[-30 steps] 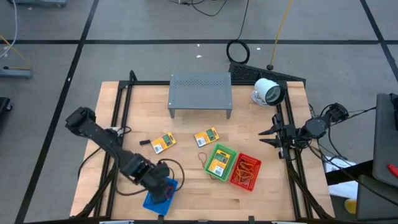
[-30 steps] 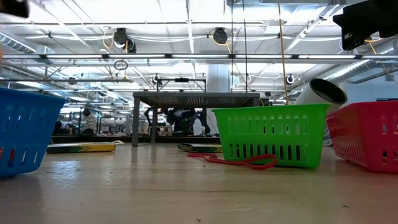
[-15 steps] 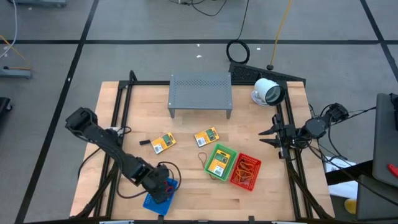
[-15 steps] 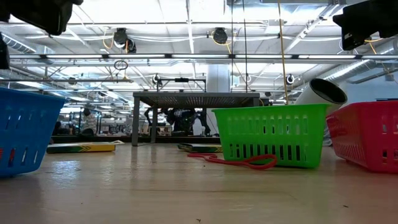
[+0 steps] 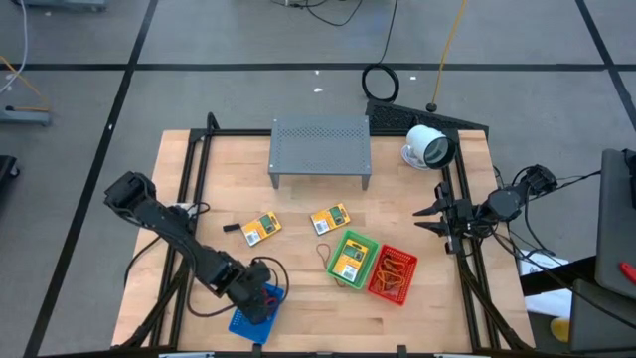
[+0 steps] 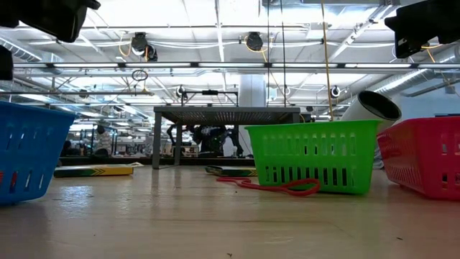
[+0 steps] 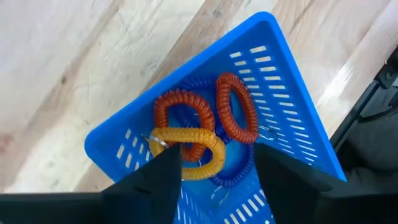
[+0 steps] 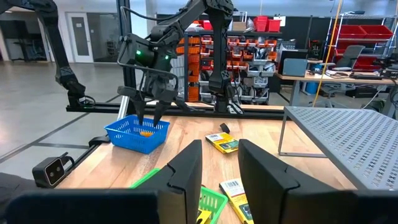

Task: Pick & Place Office Desk Supplies
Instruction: Put the blue bin on the shelf

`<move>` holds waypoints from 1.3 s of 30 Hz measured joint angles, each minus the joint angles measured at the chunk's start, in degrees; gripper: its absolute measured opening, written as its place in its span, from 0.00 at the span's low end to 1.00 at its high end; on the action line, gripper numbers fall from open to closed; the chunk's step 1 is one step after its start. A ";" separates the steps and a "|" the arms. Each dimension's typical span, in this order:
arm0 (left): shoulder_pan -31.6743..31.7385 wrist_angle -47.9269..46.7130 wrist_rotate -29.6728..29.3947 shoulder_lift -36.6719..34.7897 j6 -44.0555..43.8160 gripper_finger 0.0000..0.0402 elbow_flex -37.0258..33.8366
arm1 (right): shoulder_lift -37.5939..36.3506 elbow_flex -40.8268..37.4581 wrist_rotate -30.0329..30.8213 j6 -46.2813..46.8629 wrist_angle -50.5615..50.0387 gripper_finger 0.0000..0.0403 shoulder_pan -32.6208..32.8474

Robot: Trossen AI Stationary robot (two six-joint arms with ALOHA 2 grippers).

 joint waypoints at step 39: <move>-14.52 -8.68 -2.99 -0.76 -38.67 0.57 0.00 | 0.00 0.00 -0.01 0.00 0.00 0.23 0.01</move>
